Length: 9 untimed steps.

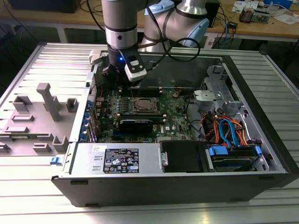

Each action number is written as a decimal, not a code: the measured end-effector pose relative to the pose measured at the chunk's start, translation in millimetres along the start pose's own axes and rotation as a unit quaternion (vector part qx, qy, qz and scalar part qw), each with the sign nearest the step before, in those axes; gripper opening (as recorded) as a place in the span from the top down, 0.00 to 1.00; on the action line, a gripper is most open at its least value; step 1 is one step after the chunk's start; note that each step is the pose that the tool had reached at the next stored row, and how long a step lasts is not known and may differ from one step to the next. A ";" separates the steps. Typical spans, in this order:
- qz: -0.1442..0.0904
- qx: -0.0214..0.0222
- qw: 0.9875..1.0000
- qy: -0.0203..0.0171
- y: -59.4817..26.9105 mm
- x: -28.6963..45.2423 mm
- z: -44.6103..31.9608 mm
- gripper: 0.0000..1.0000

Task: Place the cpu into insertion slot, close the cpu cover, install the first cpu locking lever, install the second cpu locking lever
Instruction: 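Install the first cpu locking lever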

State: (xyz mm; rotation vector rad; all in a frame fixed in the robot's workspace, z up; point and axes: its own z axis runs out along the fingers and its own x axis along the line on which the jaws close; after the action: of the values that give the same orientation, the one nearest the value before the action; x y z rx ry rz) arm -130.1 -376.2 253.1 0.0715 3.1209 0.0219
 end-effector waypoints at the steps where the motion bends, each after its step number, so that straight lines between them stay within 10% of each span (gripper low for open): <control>1: -0.001 0.000 1.000 0.000 0.0 0.8 0.0 0.89; 9: -0.009 0.000 1.000 0.000 13.7 3.2 0.2 0.89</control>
State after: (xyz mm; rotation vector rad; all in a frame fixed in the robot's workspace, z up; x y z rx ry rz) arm -132.6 -362.4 253.1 0.0423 3.1210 0.0221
